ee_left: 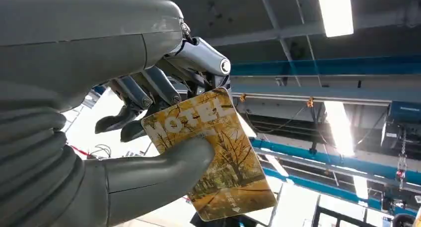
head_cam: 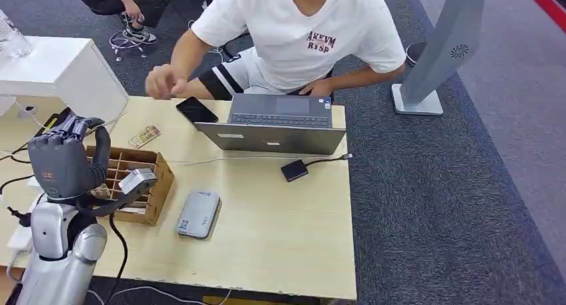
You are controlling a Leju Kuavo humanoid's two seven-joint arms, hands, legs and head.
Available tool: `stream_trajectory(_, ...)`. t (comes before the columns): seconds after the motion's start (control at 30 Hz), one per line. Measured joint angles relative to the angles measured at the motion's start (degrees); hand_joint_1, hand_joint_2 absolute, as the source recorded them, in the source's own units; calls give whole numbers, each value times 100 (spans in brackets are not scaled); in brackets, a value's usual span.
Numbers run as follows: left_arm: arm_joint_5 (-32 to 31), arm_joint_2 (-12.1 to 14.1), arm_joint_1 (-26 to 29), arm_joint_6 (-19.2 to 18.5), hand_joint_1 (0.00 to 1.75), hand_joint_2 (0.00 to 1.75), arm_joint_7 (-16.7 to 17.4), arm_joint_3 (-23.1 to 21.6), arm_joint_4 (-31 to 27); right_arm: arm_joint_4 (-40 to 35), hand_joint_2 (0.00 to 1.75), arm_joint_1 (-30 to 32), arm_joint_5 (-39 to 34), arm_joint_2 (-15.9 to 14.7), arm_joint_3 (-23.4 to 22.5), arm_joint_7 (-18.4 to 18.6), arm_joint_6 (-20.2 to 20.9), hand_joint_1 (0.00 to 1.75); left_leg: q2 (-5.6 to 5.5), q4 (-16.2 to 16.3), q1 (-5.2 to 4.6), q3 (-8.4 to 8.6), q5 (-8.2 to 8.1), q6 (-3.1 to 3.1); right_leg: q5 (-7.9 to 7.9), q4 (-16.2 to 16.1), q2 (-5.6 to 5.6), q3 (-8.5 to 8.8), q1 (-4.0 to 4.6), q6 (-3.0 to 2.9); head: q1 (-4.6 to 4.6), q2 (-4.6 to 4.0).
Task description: Pass the card to the sensor for recognition and then transmit it.
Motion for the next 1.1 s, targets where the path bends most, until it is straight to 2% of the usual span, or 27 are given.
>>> stream_trajectory(0.23, 88, 31, 32, 13, 175, 175, -40, -4, 35, 0, 175, 1, 0, 2, 7, -11, 0, 0, 0, 0, 0, 0, 0, 0, 0, 0, 0, 0, 0, 0, 0, 0)
stream_trajectory(0.53, 146, -26, 441, 98, 175, 175, -221, -230, 15, 0, 175, -1, 0, 18, 7, 68, -11, 0, 0, 0, -1, -1, 0, 0, 0, -1, 0, 0, -1, 0, 0, 0)
stream_trajectory(0.63, -116, -48, 599, -153, 175, 175, -181, -422, 15, 0, 175, -1, -13, 44, 7, 107, -17, 0, 0, 0, -1, 0, -1, 0, 0, -1, 1, 0, -1, 0, 0, 0)
stream_trajectory(0.9, -592, -83, 1053, -913, 175, 175, 334, -1027, 146, 0, 175, 2, -20, 77, 4, 153, -103, 0, 0, 0, -1, -1, -1, 0, -1, -2, 0, -1, -1, 0, 0, 0)
stream_trajectory(1.0, -693, -50, 1148, -1137, 175, 175, 446, -1183, 188, 0, 175, 1, -20, 85, 4, 155, -103, 0, 0, 0, 0, -1, -1, 0, -1, -1, 0, -1, 0, 0, 0, 0)
stream_trajectory(1.1, -721, -20, 1191, -1206, 175, 175, 481, -1300, 218, 0, 175, 1, -20, 94, 4, 157, -103, 0, 0, 0, 0, -2, -1, 0, -1, -1, 0, 0, 0, 0, -2, 0)
